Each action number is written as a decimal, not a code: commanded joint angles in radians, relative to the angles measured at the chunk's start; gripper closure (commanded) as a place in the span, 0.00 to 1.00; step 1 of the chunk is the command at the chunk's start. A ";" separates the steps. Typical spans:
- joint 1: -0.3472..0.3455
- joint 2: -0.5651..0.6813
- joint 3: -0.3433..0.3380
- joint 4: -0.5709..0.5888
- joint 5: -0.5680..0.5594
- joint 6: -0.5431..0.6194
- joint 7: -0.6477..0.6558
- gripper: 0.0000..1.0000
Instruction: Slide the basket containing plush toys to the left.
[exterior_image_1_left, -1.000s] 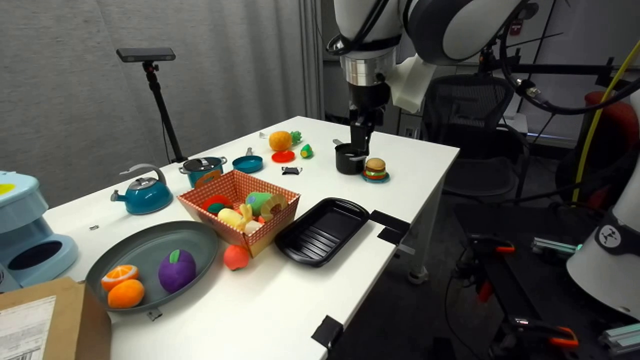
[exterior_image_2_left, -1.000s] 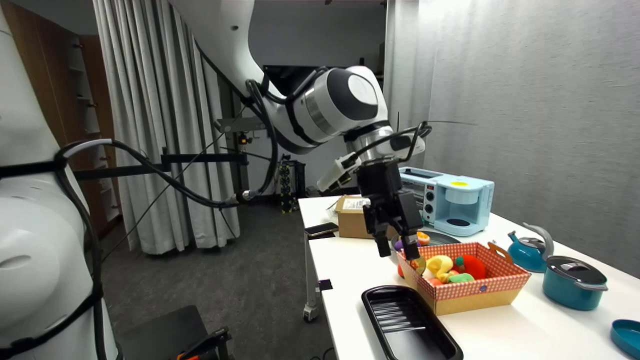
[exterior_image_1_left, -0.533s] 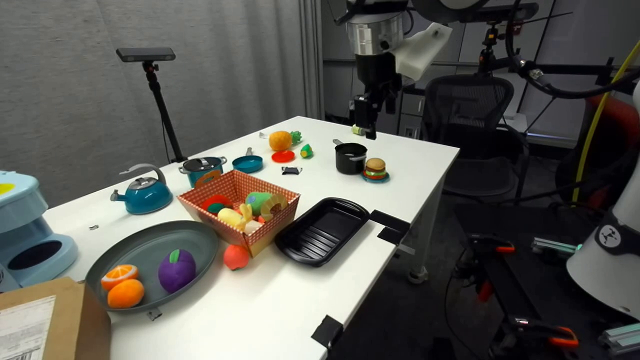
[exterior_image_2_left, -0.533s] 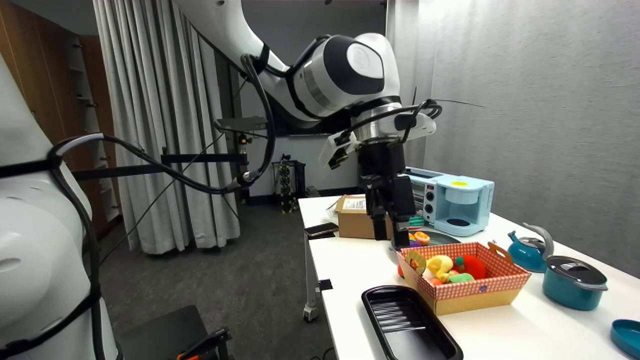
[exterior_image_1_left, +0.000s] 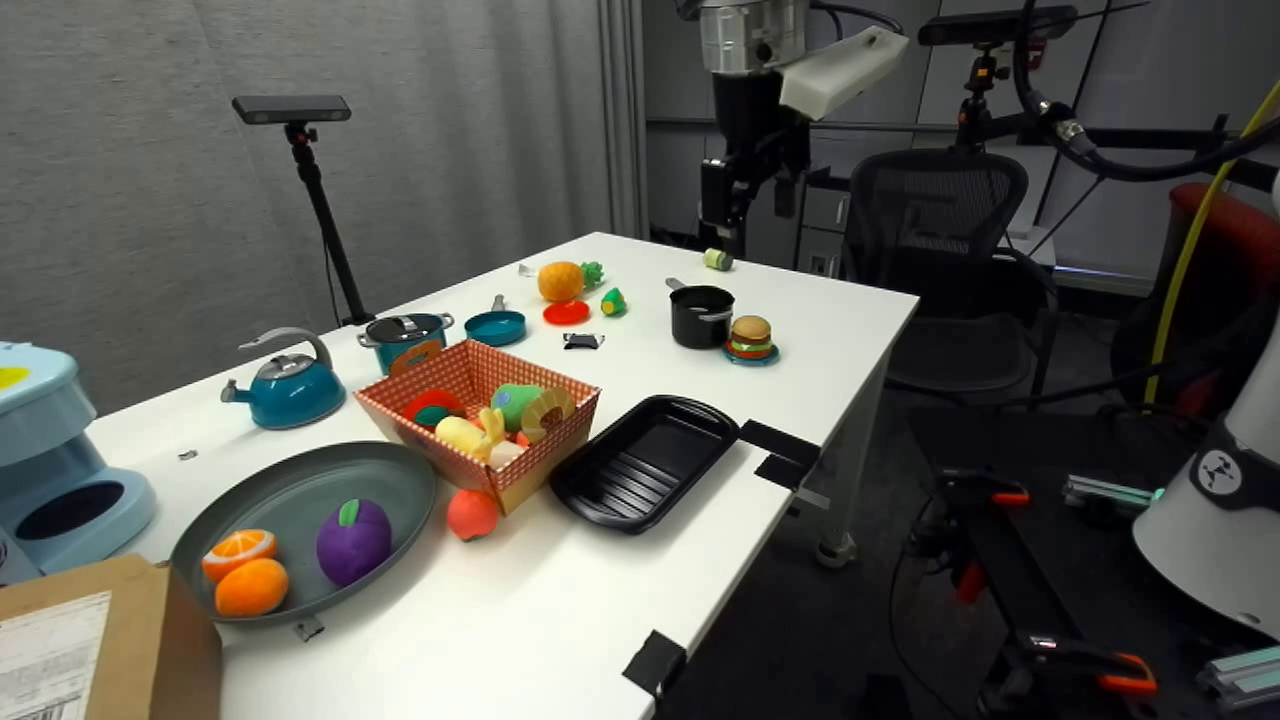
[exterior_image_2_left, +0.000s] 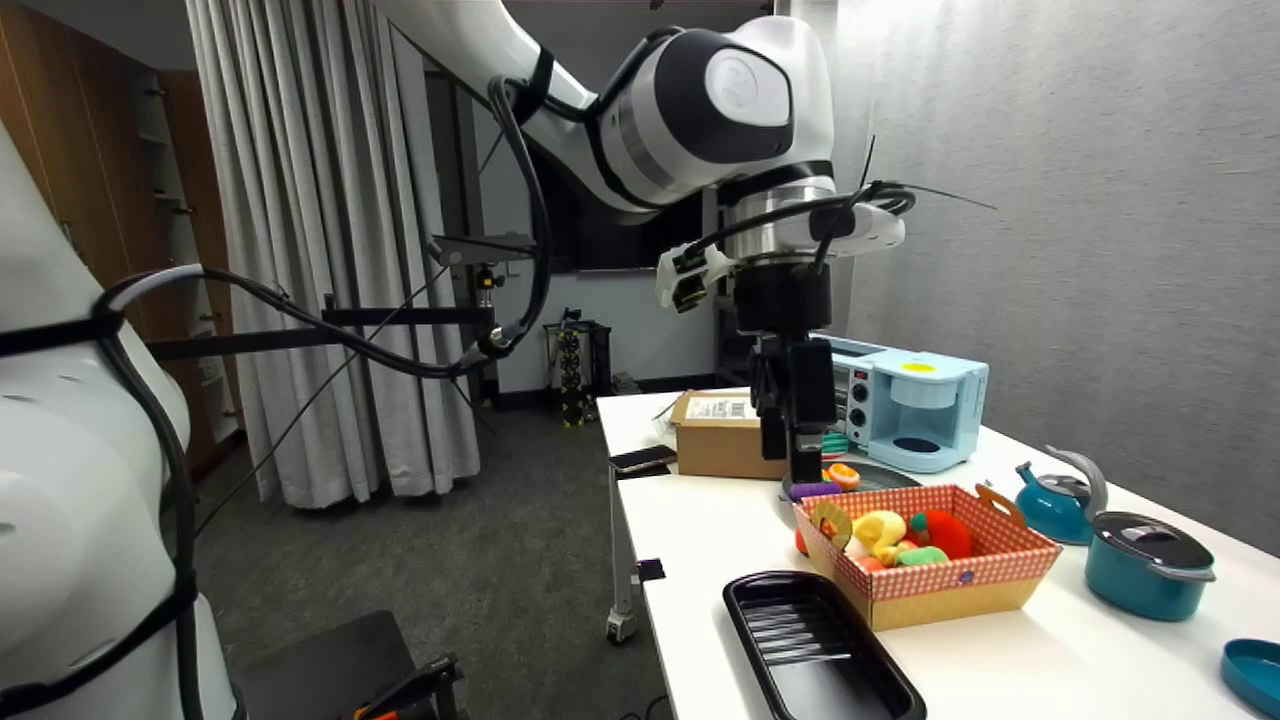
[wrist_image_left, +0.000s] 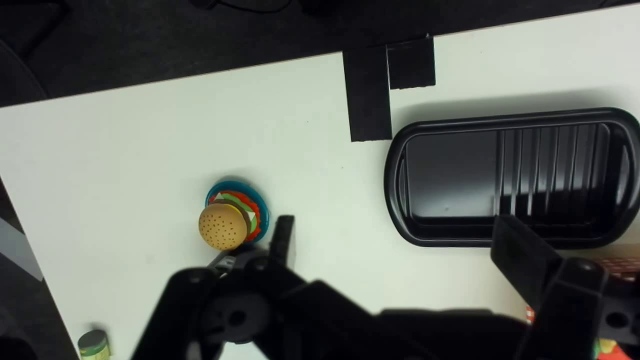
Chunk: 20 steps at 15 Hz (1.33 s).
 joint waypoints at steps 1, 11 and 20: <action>-0.031 -0.024 0.007 0.006 0.047 -0.042 -0.010 0.00; -0.039 0.000 0.014 0.007 0.030 -0.023 -0.003 0.00; -0.039 0.000 0.014 0.007 0.030 -0.023 -0.003 0.00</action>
